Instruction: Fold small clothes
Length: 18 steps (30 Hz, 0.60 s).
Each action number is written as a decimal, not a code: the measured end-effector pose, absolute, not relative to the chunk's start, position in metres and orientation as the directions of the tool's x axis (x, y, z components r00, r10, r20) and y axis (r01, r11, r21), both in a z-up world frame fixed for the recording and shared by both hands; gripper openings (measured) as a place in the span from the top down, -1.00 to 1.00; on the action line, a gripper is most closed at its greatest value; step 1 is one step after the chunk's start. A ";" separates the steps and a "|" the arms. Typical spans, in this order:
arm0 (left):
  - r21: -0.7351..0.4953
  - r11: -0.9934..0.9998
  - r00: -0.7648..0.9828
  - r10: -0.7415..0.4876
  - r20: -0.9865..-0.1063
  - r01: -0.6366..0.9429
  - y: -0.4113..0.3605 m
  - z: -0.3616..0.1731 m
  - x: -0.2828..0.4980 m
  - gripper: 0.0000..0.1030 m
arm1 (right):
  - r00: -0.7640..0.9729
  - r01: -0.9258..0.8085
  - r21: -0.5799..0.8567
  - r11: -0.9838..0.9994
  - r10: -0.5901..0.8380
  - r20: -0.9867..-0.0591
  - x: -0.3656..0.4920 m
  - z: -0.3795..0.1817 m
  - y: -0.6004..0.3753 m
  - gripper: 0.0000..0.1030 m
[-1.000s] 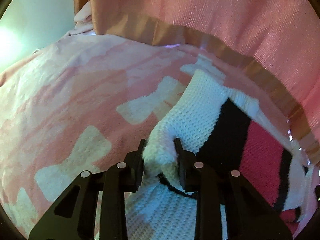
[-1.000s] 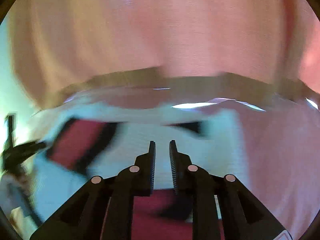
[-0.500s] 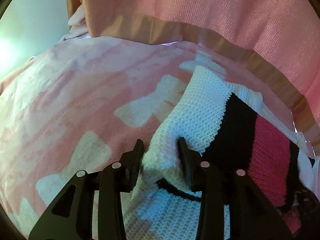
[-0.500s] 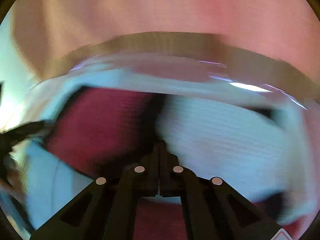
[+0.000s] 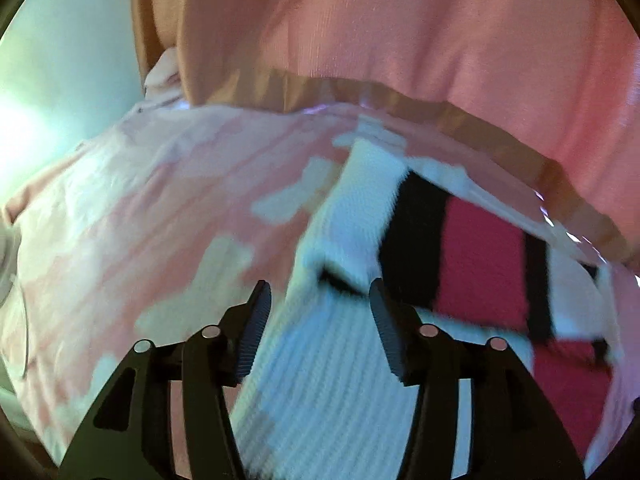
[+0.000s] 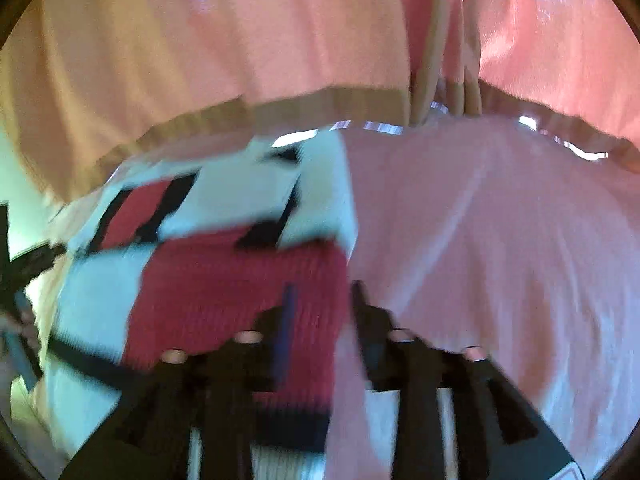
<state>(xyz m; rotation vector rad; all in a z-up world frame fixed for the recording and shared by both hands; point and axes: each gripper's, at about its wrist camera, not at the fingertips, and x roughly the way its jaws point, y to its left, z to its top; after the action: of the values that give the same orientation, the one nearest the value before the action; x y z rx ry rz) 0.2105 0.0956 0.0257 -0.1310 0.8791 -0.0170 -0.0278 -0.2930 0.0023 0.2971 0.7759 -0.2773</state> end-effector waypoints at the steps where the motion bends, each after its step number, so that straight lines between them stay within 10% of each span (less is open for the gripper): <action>1: -0.134 0.991 0.626 -0.091 -0.775 -0.022 0.100 0.024 0.197 0.00 | 0.675 0.344 0.161 0.925 -0.124 -0.727 -0.036 -0.002 -0.285 0.20; 18: -0.337 0.939 0.528 -0.254 -0.811 -0.065 0.164 -0.024 0.017 -0.24 | 0.662 0.294 0.382 0.876 0.102 -0.743 -0.160 -0.070 -0.202 -0.02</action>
<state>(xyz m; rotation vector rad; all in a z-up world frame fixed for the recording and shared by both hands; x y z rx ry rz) 0.0168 0.1638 -0.0243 -0.3466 1.0139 -0.1159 -0.1604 -0.2017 -0.0699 0.5068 0.8501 -0.1138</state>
